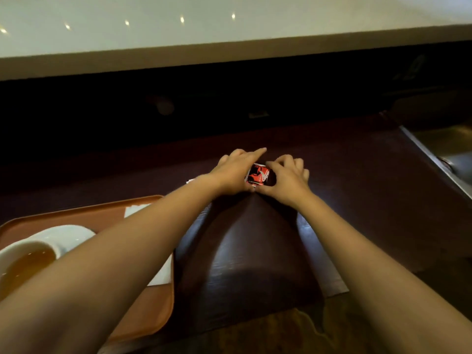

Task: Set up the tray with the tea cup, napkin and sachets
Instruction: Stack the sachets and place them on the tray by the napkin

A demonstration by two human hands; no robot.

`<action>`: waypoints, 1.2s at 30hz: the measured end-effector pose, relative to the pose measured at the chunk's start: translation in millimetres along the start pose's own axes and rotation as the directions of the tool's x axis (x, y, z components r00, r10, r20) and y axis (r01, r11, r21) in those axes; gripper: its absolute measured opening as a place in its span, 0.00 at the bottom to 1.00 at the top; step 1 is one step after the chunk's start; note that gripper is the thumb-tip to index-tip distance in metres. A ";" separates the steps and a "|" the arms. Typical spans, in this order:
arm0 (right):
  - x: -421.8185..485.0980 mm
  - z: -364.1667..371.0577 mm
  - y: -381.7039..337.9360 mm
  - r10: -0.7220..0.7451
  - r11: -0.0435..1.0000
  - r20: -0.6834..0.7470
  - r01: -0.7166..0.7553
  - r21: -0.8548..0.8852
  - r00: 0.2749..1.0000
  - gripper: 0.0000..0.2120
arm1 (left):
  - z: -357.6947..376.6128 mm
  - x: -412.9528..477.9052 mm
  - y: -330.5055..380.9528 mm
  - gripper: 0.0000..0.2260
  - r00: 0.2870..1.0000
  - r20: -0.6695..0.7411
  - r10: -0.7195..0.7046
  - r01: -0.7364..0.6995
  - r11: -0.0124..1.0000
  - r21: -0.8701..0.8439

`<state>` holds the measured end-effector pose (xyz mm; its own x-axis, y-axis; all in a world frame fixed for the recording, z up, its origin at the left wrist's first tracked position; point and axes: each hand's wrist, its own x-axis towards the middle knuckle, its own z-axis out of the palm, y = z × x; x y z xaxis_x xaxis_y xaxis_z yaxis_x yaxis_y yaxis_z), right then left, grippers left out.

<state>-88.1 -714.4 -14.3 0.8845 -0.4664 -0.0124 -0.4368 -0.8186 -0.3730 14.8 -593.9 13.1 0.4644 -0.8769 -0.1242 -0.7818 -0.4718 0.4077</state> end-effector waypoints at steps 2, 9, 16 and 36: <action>3.6 4.8 5.5 -0.008 0.999 0.014 0.008 0.044 1.000 0.32 | 0.6 10.4 -5.8 0.43 0.997 0.077 0.022 -0.025 0.999 0.036; -4.1 7.2 7.4 -0.129 0.981 -0.061 0.136 0.135 0.990 0.26 | -3.6 13.4 -11.8 0.38 0.990 0.054 0.130 -0.136 0.985 0.110; 4.7 -4.4 -36.0 -0.368 0.911 -0.010 0.363 0.195 0.930 0.26 | -32.4 -30.2 -33.4 0.35 0.986 -0.094 0.136 -0.117 0.976 0.184; 6.0 35.7 -76.5 -0.412 0.908 0.195 0.386 0.160 0.890 0.36 | -12.7 -80.2 -60.6 0.39 0.986 -0.018 -0.164 0.164 0.969 0.186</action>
<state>-43.5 -642.6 -19.0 0.9992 -0.0121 -0.0379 -0.0292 -0.8699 -0.4924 30.2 -493.8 9.8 0.5937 -0.7860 -0.1727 -0.7584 -0.6182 0.2064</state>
